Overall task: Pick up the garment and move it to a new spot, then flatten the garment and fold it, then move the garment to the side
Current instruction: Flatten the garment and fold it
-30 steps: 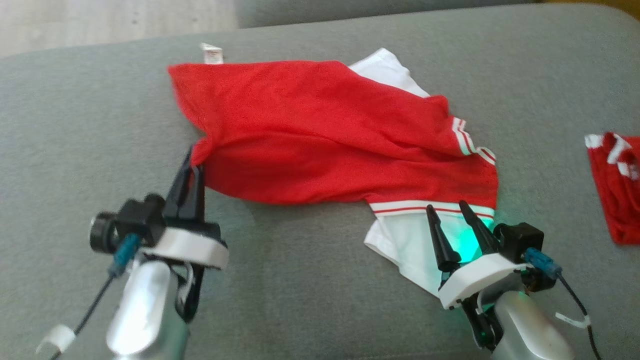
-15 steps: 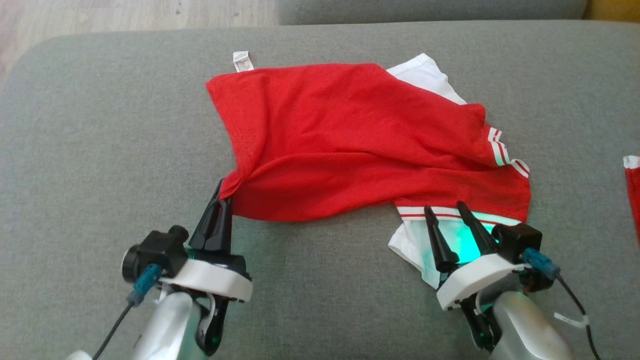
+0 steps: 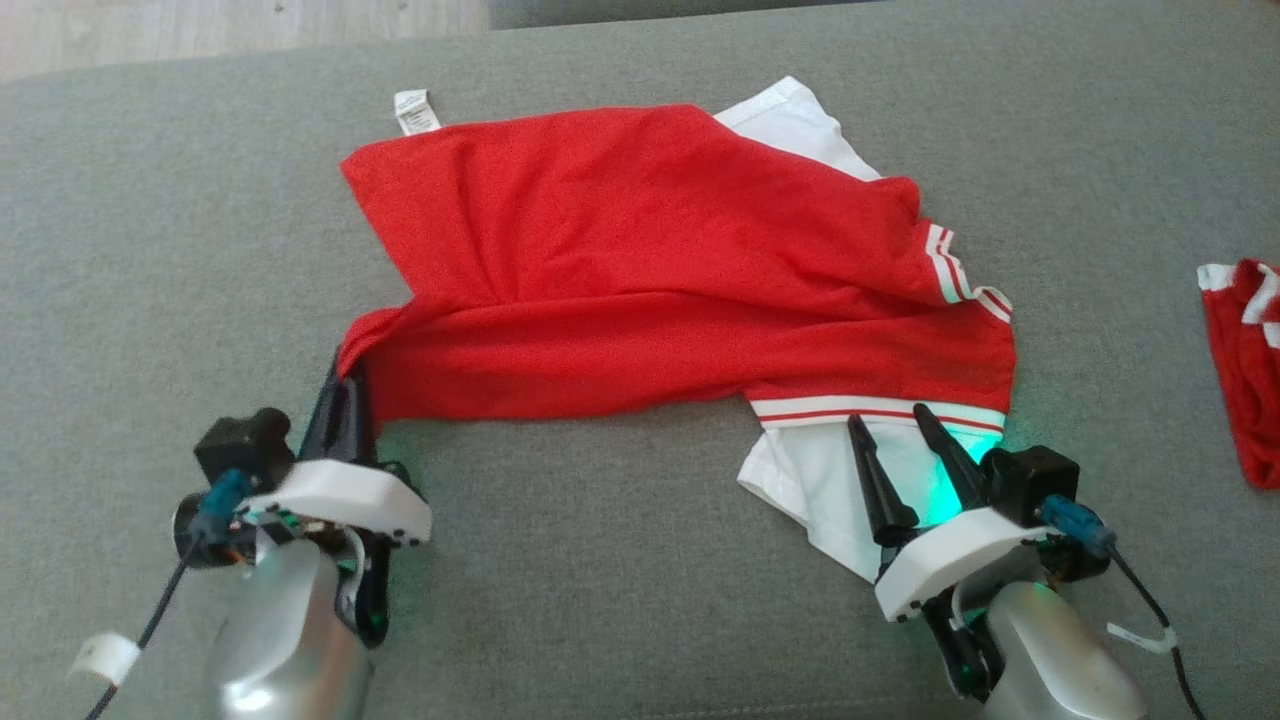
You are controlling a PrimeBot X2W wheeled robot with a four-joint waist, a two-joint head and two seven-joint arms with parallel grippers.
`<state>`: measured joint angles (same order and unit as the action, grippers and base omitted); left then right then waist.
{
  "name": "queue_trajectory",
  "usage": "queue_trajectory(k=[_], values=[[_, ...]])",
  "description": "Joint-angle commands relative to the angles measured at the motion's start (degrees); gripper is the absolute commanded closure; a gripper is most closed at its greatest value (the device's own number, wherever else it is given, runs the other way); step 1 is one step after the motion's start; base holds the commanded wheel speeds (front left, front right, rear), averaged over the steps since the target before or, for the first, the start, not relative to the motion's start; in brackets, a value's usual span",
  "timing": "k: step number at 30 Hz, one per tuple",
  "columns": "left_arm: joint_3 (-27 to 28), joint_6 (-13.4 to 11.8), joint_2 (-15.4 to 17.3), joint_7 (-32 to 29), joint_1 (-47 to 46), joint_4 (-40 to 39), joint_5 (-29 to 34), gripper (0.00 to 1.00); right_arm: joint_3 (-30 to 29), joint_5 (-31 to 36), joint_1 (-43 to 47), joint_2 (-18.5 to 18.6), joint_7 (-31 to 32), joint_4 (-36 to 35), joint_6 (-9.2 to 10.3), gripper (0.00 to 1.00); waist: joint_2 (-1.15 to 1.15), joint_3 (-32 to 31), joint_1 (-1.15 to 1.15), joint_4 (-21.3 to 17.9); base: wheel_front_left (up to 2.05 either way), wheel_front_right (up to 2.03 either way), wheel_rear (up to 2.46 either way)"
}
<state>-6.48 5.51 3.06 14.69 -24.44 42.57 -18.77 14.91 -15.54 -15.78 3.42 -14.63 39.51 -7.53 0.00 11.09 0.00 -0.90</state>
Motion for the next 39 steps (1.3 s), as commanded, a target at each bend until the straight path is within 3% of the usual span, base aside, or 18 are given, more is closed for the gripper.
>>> queue_trajectory(k=[1, 7, 12, 18, 29, 39], values=[[3.09, -1.08, 1.34, 0.3, -3.38, 1.35, 0.02, 0.0, 1.23, 0.33, -1.65, -0.54, -0.37, -1.18, 0.04, 0.0, 0.0, 0.32, 0.0, -0.38, 0.0, 0.0, 0.0], [6.79, -5.76, 2.58, 0.3, -4.67, 3.58, 2.44, 0.0, 0.03, 0.61, -1.86, -0.54, -0.37, -3.07, 0.04, 0.0, 0.0, 0.06, 0.0, -0.96, 0.0, 0.0, 0.0], [6.91, -6.42, 2.7, 0.3, -0.22, 0.18, 6.7, 0.0, -3.18, 1.76, -0.54, -0.54, -0.37, -6.74, 0.04, 0.0, 0.0, -1.7, 0.0, -0.39, 0.0, 0.0, 0.0], [5.62, -6.06, 1.82, 0.3, 8.77, -7.64, 11.69, 0.0, -6.4, 2.29, 2.58, -0.54, -0.37, -11.1, 0.04, 0.0, 0.0, -5.2, 0.0, 0.5, 0.0, 0.0, 0.0], [4.61, -6.08, 0.05, 0.3, 23.48, -18.09, 13.02, 0.0, -7.03, 2.28, 8.65, -0.54, -0.37, -10.58, 0.04, 0.0, 0.0, -10.91, 0.0, 0.67, 0.0, 0.0, 0.0], [4.02, -6.03, -0.16, 0.3, 25.9, -20.81, 12.67, 0.0, -7.19, 2.79, 9.9, -0.54, -0.37, -10.09, 0.04, 0.0, 0.0, -11.01, 0.0, 0.58, 0.0, 0.0, 0.0]])
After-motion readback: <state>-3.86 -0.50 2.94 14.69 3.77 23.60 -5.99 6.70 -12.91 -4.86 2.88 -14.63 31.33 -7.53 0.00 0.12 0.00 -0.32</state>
